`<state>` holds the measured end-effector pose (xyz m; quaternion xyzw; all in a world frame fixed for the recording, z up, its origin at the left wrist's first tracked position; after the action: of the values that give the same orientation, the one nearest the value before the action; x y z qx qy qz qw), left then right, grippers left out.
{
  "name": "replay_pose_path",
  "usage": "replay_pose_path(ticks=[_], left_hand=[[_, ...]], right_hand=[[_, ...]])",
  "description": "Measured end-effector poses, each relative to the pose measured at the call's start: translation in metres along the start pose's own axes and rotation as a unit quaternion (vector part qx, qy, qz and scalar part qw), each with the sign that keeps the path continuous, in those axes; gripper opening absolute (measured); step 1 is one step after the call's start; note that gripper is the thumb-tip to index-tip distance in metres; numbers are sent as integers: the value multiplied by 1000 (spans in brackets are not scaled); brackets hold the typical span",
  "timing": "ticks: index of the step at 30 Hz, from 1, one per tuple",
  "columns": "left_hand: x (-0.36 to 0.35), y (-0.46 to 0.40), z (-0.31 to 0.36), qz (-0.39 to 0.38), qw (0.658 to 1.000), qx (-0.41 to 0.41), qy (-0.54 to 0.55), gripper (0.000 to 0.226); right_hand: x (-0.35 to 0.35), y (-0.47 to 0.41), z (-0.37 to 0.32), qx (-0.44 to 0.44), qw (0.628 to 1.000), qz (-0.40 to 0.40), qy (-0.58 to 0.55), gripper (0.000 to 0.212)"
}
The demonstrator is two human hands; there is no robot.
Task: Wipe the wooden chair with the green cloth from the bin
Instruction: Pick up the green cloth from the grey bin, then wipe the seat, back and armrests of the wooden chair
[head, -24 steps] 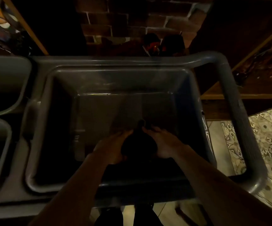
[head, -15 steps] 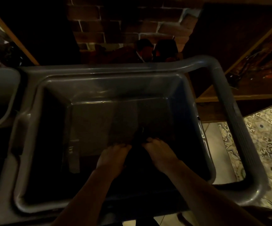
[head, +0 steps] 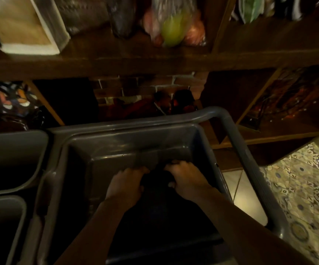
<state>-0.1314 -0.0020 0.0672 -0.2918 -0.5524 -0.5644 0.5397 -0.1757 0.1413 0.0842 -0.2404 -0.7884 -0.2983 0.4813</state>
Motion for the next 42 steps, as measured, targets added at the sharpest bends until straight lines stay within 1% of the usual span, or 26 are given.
replay_pose_path(ticks=[4,7,9,14,18,23,27,29,32,35,37,42], left_hand=[[82,1,12,80,996,-34,19,39],[143,8,24,123,991,-55,13,41],[184,16,32,166,984,-70,6,42],[286,48,54,269,957,-111,-5,46],[344,69,64,311,940,-137,3,42],[404,98,74,366,917,-159,-4,38],[431,116,88,402,896,-189,-9,40],[436,121,103,398,892,-216,-2,39],[434,129,139,379,889,-259,3,37],[423,139,186,368,877,-308,7,36],[411,152,226,364,862,-353,20,36],[372,196,336,335,832,-441,41,37]], right_hand=[[74,-2,-25,15,998,46,35,54],[134,6,-48,28,993,104,54,46],[172,15,-63,39,986,144,72,43],[261,39,-102,43,963,239,121,51],[315,55,-128,54,943,297,137,53],[365,76,-157,64,921,347,164,49],[388,97,-169,55,909,369,186,49],[395,113,-167,38,904,378,194,51],[401,145,-149,-14,897,390,206,52],[402,189,-122,-79,888,397,215,51],[400,227,-103,-120,882,397,223,51],[391,341,-52,-221,853,409,237,53]])
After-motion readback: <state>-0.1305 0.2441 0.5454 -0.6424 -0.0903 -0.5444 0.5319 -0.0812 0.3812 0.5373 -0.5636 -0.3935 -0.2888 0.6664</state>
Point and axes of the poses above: each hand's wrist, its own y-axis away from the middle knuckle, its own x-axis out of the back of the hand, z = x × y, the point moved 9 cm from there along -y, towards the middle knuckle, and after that the axes turned 12 degrees about x, right-handed, at the moved point
